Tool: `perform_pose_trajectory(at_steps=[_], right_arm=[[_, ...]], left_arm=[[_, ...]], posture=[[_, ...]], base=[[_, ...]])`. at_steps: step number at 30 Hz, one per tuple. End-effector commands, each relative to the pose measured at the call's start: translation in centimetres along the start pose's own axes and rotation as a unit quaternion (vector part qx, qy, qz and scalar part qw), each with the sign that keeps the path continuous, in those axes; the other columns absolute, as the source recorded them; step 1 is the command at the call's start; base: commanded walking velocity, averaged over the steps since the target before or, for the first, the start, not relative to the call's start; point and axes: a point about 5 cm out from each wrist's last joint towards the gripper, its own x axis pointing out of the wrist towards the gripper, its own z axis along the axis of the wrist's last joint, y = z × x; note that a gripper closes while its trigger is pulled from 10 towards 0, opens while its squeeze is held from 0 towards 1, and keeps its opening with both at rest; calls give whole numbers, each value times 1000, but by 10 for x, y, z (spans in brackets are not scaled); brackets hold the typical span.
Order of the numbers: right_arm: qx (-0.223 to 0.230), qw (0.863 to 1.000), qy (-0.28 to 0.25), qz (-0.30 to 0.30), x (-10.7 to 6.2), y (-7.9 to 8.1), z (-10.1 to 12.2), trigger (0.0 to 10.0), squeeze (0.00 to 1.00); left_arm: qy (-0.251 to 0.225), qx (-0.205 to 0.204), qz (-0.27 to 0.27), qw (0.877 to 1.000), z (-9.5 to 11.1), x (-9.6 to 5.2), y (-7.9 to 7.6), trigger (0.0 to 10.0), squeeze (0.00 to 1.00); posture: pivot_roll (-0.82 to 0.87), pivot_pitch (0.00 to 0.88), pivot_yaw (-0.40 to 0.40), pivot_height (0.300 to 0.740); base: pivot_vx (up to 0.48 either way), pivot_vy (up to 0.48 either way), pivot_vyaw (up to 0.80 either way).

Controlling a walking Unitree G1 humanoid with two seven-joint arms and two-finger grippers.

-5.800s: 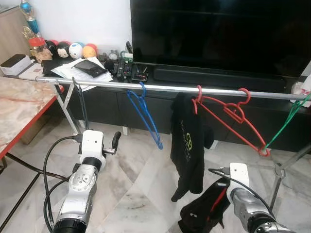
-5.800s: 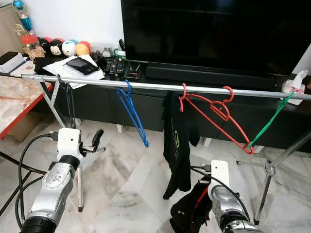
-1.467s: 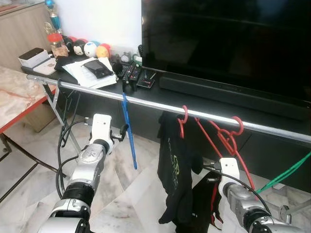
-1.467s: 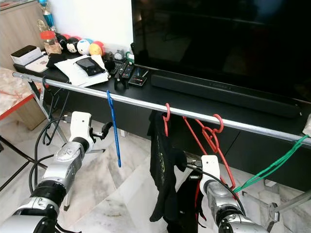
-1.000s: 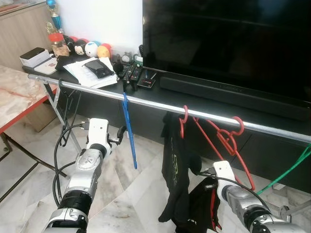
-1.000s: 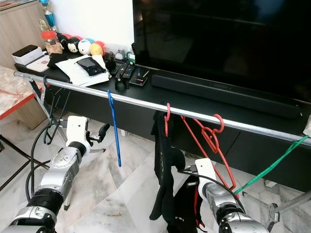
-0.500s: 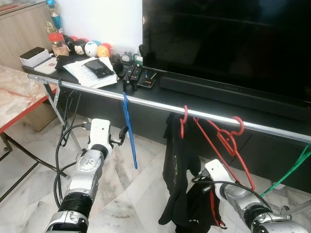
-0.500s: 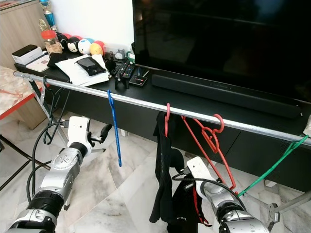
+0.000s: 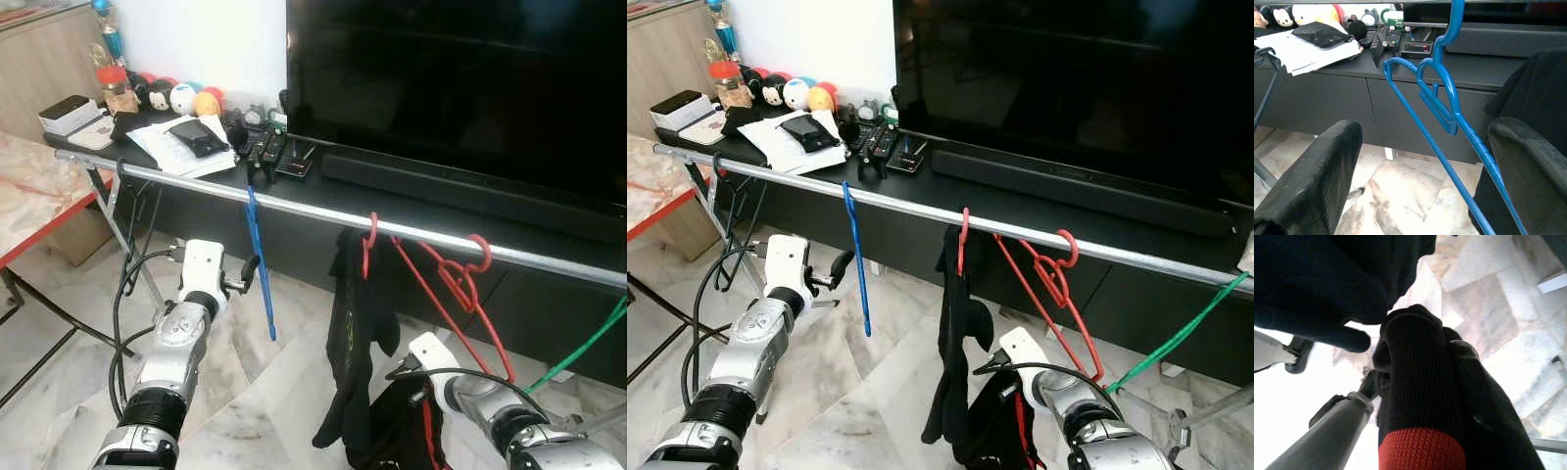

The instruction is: Hang hanger

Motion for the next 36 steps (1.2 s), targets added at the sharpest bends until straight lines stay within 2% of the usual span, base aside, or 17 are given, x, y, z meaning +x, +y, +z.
perform_pose_trajectory(at_steps=[1, 3, 7, 11, 14, 24, 31, 36], right_arm=[[18, 1000, -4, 2, -2, -3, 4, 10000, 0], [42, 999, 2, -1, -2, -3, 2, 10000, 0], [132, 991, 30, -16, -1, -2, -7, 10000, 0], [157, 987, 36, -23, -1, -1, -9, 10000, 0], [198, 979, 43, -21, -1, 1, -11, 10000, 0], [206, 976, 62, -33, 1, 5, -21, 10000, 0], [200, 977, 68, -31, 4, 13, -36, 10000, 0], [223, 972, 66, -43, 8, 22, -57, 10000, 0]], left_arm=[[1, 9, -6, 1000, 1, 0, -2, 10000, 0], [6, 11, -6, 1000, 0, 0, -2, 10000, 0], [12, 14, -1, 1000, -1, 1, 0, 10000, 0], [11, 15, 3, 1000, -1, 1, 1, 10000, 0], [11, 15, 7, 1000, 0, 1, 2, 10000, 0], [17, 13, 22, 1000, -9, -5, 5, 10000, 0], [24, 15, 35, 999, -15, -12, 13, 10000, 0], [16, 13, 37, 999, -15, -20, 16, 10000, 0]], posture=[[-94, 0, -27, 740], [-94, 0, -27, 740], [-96, 0, -26, 740], [-96, 0, -26, 740], [-99, 0, -34, 740], [-91, 0, -42, 740], [-77, 0, -28, 740], [-93, 0, -3, 740]], base=[[0, 0, 0], [0, 0, 0], [0, 0, 0], [0, 0, 0], [0, 0, 0], [0, 0, 0], [0, 0, 0], [0, 0, 0]])
